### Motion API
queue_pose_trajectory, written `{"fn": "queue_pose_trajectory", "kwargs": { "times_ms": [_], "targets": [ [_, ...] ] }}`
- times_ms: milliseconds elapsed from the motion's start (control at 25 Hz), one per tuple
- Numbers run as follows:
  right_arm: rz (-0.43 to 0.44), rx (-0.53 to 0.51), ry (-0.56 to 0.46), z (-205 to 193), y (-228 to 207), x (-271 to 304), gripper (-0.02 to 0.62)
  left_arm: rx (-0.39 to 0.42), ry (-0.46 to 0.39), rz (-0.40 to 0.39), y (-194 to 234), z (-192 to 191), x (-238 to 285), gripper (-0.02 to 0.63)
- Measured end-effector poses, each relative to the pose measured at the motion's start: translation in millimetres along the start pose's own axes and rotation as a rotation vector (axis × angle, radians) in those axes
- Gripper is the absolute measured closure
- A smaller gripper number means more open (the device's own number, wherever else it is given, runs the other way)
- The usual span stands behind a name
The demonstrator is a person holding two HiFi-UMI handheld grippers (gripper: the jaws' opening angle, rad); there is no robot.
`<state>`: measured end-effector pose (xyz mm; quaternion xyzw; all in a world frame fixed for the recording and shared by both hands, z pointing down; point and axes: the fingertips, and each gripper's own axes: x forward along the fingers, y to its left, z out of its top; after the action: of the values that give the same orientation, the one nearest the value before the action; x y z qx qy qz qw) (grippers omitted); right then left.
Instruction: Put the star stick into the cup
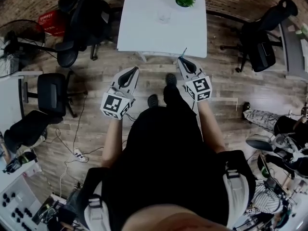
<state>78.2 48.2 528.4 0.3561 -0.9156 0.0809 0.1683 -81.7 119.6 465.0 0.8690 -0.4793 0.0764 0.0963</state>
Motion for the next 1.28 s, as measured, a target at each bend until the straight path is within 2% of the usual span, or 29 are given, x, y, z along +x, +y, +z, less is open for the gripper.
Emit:
{"fn": "queue_pose_trajectory", "kwargs": {
  "times_ms": [400, 720, 1280],
  "targets": [
    [0.016, 0.018, -0.001, 5, -42, 20, 0.588, 0.003, 0.021, 0.007, 8, 11, 44, 0.584],
    [0.051, 0.023, -0.013, 11, -77, 43, 0.588, 0.013, 0.026, 0.042, 14, 21, 79, 0.584],
    [0.157, 0.001, -0.028, 35, -157, 92, 0.588, 0.027, 0.012, 0.210, 48, 57, 143, 0.584]
  ]
}}
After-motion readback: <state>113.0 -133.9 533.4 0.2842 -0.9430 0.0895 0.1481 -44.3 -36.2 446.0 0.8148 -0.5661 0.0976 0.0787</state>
